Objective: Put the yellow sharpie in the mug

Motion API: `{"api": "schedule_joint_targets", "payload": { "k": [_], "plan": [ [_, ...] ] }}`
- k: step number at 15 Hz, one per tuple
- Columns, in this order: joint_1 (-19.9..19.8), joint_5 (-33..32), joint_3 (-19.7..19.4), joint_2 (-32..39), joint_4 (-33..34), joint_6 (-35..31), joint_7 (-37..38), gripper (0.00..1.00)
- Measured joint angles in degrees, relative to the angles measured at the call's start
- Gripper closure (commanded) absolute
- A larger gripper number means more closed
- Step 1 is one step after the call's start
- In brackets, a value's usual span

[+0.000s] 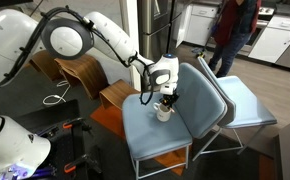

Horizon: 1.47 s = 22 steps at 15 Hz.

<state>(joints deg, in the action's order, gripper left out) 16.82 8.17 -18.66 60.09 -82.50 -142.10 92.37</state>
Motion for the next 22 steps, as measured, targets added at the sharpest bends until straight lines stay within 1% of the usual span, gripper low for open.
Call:
{"api": "schedule_joint_targets", "payload": {
  "k": [3, 6, 10, 17, 22],
  "plan": [
    [0.2, -3.6, -1.1, 0.2, 0.0, 1.0, 4.8, 0.97],
    [0.8, -7.1, -1.1, 0.8, 0.1, 3.1, 8.3, 0.97],
    [2.1, -10.1, -1.1, 2.4, 1.2, 5.6, 11.3, 0.97],
    [2.9, -13.6, -1.0, 3.9, 4.3, 6.7, 13.4, 0.97],
    [3.8, -15.9, -0.7, 5.2, 6.5, 9.4, 13.8, 0.97]
  ]
}}
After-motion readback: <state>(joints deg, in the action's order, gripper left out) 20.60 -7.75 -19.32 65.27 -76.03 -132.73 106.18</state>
